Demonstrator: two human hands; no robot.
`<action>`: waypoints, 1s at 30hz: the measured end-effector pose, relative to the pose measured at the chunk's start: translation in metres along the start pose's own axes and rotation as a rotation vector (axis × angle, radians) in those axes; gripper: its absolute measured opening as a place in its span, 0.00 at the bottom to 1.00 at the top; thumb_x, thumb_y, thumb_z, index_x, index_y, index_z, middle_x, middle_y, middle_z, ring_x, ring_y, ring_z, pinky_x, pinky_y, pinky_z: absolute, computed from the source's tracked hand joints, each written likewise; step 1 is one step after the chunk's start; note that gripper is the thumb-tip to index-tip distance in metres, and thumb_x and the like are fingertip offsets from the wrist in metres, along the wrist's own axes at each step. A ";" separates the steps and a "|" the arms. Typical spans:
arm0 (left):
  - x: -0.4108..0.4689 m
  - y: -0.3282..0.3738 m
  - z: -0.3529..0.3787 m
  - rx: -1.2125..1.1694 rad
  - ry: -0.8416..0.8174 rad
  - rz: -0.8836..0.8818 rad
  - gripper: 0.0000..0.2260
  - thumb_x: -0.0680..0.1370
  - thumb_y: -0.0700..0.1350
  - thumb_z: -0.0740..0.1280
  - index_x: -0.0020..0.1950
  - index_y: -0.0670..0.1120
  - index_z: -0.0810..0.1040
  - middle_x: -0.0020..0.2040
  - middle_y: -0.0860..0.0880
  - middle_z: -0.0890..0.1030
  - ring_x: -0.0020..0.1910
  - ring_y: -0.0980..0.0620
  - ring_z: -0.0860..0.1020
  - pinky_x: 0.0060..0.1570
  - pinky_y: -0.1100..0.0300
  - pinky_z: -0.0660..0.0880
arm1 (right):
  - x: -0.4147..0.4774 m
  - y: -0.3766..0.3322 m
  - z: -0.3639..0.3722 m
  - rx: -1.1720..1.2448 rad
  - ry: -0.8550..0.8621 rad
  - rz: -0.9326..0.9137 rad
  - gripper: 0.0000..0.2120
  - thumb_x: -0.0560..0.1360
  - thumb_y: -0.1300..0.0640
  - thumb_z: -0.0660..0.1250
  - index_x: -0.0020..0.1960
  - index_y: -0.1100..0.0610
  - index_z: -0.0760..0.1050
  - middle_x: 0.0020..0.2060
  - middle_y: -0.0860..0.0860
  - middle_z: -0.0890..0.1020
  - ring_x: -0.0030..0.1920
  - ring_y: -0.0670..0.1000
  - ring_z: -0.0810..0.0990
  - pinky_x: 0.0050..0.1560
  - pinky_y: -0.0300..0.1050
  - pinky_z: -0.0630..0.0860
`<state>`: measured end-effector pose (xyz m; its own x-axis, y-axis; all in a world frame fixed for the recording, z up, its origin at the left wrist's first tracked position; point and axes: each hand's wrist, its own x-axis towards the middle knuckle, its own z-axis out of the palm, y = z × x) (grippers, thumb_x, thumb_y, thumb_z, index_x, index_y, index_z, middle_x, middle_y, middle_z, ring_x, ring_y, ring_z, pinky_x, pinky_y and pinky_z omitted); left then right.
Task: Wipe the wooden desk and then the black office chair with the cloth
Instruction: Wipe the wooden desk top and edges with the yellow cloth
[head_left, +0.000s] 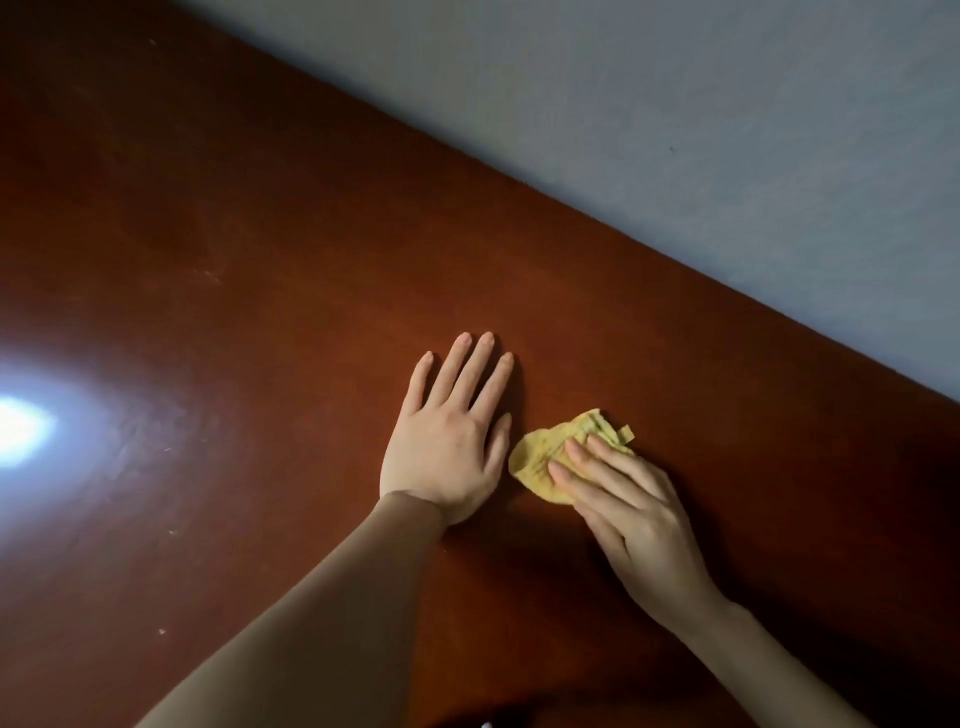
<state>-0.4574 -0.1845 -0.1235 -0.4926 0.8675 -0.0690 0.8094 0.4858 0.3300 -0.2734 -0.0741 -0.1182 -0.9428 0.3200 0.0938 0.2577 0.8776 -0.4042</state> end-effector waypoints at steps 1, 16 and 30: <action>0.000 0.000 0.000 0.001 -0.001 -0.001 0.26 0.80 0.56 0.46 0.77 0.50 0.54 0.78 0.49 0.53 0.77 0.51 0.46 0.74 0.51 0.40 | -0.007 0.006 -0.004 -0.017 -0.047 -0.076 0.17 0.77 0.57 0.61 0.65 0.49 0.73 0.65 0.45 0.74 0.69 0.46 0.68 0.65 0.47 0.68; 0.000 0.001 0.001 0.005 0.015 0.005 0.25 0.80 0.54 0.48 0.77 0.49 0.57 0.77 0.49 0.55 0.76 0.51 0.47 0.74 0.53 0.40 | 0.087 0.125 -0.046 -0.122 0.238 0.386 0.17 0.79 0.63 0.61 0.67 0.59 0.73 0.66 0.57 0.74 0.69 0.58 0.69 0.71 0.49 0.62; 0.001 0.002 0.003 0.004 0.044 0.008 0.25 0.80 0.53 0.49 0.76 0.48 0.59 0.77 0.47 0.57 0.76 0.48 0.52 0.74 0.50 0.44 | 0.028 0.021 -0.006 -0.037 0.294 0.496 0.19 0.76 0.65 0.65 0.65 0.55 0.75 0.64 0.52 0.76 0.68 0.55 0.70 0.65 0.52 0.66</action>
<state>-0.4547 -0.1825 -0.1256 -0.4992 0.8661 -0.0252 0.8148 0.4791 0.3265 -0.2934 -0.0446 -0.1181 -0.6105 0.7773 0.1520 0.6659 0.6077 -0.4328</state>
